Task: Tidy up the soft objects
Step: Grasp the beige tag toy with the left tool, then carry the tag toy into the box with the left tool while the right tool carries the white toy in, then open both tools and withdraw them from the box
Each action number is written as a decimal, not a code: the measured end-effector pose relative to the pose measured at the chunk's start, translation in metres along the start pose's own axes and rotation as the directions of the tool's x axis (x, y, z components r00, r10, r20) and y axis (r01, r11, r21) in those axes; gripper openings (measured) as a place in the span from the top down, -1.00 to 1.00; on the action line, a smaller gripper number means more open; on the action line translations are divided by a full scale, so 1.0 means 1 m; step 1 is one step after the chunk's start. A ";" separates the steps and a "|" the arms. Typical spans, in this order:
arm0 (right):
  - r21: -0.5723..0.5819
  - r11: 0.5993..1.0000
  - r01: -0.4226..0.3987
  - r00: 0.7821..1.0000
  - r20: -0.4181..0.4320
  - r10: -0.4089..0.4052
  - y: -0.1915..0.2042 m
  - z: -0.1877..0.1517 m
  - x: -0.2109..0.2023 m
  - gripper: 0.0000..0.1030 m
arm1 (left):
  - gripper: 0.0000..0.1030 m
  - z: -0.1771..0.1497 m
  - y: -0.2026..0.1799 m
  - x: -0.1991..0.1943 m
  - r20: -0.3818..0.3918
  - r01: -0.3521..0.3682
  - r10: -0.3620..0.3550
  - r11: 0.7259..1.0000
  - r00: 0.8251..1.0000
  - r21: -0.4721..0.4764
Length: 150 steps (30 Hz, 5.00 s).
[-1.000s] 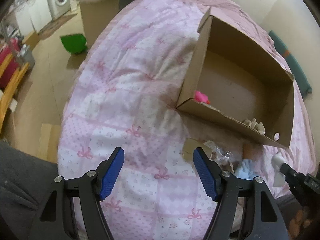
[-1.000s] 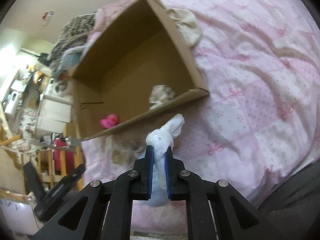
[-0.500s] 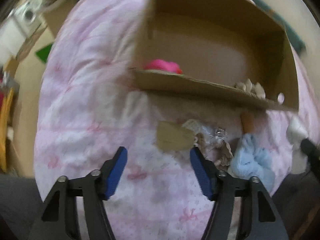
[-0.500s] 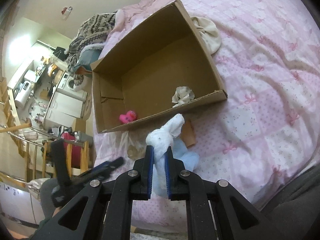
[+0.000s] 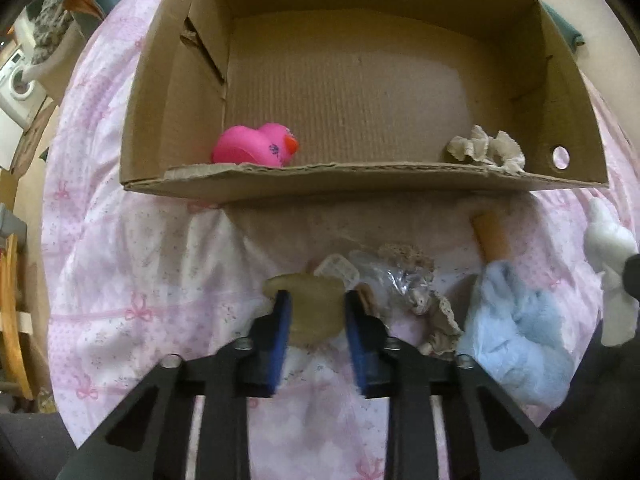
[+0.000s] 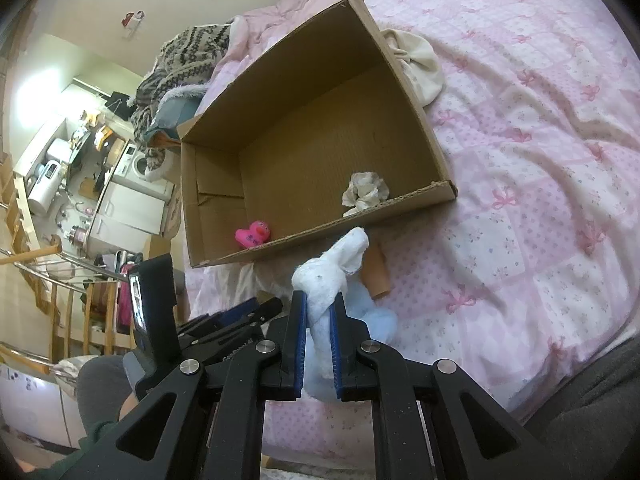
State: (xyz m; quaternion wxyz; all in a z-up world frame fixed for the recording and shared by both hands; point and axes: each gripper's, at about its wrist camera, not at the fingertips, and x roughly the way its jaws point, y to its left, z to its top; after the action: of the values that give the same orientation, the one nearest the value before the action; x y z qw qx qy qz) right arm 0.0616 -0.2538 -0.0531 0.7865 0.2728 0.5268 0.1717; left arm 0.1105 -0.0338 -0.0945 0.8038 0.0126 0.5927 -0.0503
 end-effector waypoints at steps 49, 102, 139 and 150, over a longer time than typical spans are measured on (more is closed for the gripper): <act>-0.210 0.978 -0.014 0.994 0.106 0.037 0.055 0.002 -0.046 0.76 | 0.86 -0.014 0.034 -0.139 0.264 0.012 0.032 0.987 0.964 -0.161; -0.251 0.963 0.095 0.993 0.086 -0.076 0.044 0.098 0.054 0.76 | 0.82 0.111 0.009 -0.041 0.254 -0.001 0.016 0.998 0.967 -0.059; -0.211 0.970 0.124 0.985 0.142 -0.095 0.034 0.103 0.041 -0.42 | -0.27 0.097 0.006 -0.058 0.274 -0.002 0.017 0.999 0.962 -0.055; -0.238 0.959 0.156 0.978 0.173 -0.116 0.044 0.095 0.028 -0.42 | -0.27 0.089 0.015 -0.072 0.287 -0.007 0.026 0.998 0.957 -0.067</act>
State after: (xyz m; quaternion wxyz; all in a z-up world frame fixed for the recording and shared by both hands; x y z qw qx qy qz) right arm 0.1609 -0.2269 -0.0191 0.8637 0.1473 0.4547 0.1600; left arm 0.1754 -0.0216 0.0000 0.8819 -0.0159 0.4705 -0.0255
